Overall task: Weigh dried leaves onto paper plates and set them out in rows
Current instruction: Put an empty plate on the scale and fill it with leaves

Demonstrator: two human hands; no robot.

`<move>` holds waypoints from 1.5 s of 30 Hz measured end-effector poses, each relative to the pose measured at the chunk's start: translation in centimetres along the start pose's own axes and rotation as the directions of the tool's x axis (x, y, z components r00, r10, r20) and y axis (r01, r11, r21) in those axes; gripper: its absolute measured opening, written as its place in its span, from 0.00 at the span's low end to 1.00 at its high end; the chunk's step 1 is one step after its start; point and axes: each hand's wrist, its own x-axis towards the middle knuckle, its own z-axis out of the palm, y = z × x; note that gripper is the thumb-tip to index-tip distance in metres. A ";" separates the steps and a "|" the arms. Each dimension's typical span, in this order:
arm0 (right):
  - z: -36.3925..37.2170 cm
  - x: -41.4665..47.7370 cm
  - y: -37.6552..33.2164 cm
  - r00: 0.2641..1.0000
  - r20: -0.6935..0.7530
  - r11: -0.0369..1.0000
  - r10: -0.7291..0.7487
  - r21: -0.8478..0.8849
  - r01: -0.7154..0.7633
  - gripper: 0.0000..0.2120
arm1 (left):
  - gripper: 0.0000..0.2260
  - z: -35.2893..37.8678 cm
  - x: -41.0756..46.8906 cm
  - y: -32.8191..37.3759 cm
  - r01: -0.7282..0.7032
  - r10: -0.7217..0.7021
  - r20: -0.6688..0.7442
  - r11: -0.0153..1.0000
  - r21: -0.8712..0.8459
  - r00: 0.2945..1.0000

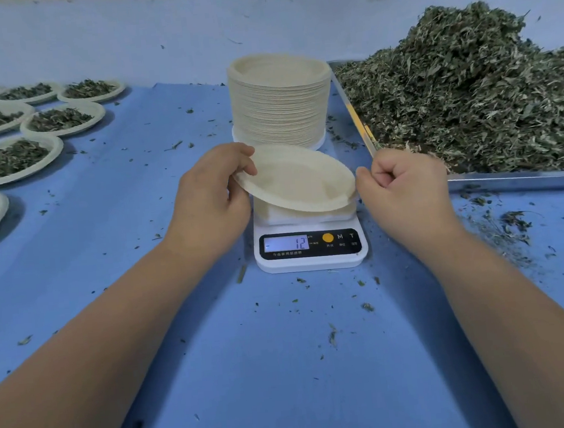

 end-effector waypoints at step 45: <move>0.1 -0.3 -0.1 0.992 -0.078 0.992 0.096 -0.073 -0.102 0.09 | 0.33 0.2 0.5 -1.3 0.642 -0.568 0.311 0.724 -0.252 0.762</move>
